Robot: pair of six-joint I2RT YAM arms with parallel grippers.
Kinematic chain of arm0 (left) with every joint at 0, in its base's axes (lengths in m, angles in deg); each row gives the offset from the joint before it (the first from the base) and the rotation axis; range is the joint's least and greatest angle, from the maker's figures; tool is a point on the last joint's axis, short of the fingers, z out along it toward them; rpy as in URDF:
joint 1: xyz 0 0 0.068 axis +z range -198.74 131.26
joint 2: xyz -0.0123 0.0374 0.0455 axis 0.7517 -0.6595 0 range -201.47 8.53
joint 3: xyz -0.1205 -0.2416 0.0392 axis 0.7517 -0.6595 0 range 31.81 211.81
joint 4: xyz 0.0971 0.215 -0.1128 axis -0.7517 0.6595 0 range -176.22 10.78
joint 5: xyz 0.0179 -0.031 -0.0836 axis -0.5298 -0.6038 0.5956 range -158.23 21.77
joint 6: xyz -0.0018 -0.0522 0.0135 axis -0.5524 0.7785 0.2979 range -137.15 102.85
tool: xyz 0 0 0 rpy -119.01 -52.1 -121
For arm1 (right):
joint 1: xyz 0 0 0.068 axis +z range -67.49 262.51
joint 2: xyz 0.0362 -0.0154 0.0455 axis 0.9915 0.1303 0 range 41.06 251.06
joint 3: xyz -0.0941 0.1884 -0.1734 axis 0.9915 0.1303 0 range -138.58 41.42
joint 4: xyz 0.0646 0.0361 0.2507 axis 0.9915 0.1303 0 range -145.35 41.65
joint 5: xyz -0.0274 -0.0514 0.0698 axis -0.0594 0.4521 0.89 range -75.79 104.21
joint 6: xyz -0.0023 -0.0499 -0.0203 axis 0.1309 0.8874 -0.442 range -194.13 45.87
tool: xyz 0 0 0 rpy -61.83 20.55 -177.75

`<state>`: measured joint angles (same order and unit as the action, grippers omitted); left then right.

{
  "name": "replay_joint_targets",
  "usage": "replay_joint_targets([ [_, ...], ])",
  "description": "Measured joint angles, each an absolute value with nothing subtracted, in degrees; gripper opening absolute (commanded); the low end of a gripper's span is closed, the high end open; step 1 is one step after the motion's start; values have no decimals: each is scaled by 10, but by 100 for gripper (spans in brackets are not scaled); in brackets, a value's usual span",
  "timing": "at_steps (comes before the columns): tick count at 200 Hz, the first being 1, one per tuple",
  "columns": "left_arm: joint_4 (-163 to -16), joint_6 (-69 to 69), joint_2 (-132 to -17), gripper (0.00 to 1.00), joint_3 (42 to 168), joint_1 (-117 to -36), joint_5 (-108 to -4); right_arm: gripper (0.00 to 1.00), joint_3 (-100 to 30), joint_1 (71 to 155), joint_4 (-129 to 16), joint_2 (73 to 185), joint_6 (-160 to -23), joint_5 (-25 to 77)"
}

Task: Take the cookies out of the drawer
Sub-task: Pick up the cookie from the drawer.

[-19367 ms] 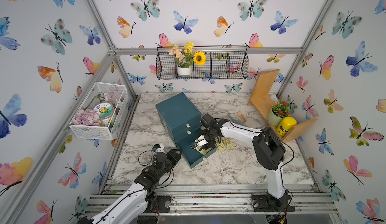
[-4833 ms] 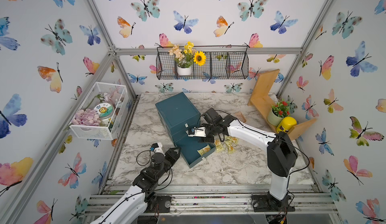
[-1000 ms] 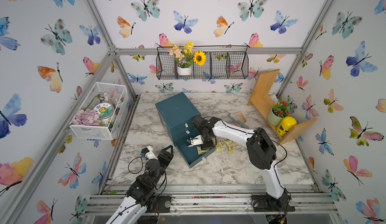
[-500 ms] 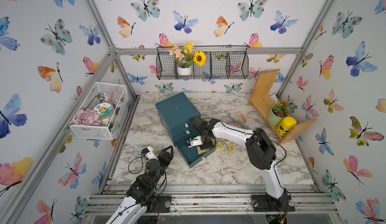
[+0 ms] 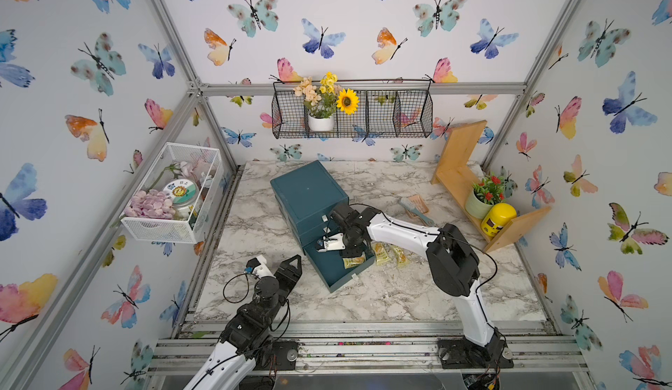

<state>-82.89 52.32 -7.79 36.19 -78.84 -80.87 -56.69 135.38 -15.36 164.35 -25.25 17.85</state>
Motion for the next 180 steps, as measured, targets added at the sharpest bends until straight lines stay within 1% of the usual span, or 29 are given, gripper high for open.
replay_joint_targets([
  [15,-829,523,-80,67,364,-788,-809,47,-567,1354,-146,1642,-252,183],
  [36,-830,521,-81,67,367,-788,-808,50,-567,1354,-126,1639,-256,190],
  [99,-830,521,-81,67,368,-788,-800,53,-576,1354,-75,1641,-277,200],
  [123,-830,520,-81,67,368,-788,-799,55,-578,1354,-68,1644,-281,200],
  [180,-829,521,-80,67,368,-788,-799,56,-578,1354,-60,1665,-285,200],
])
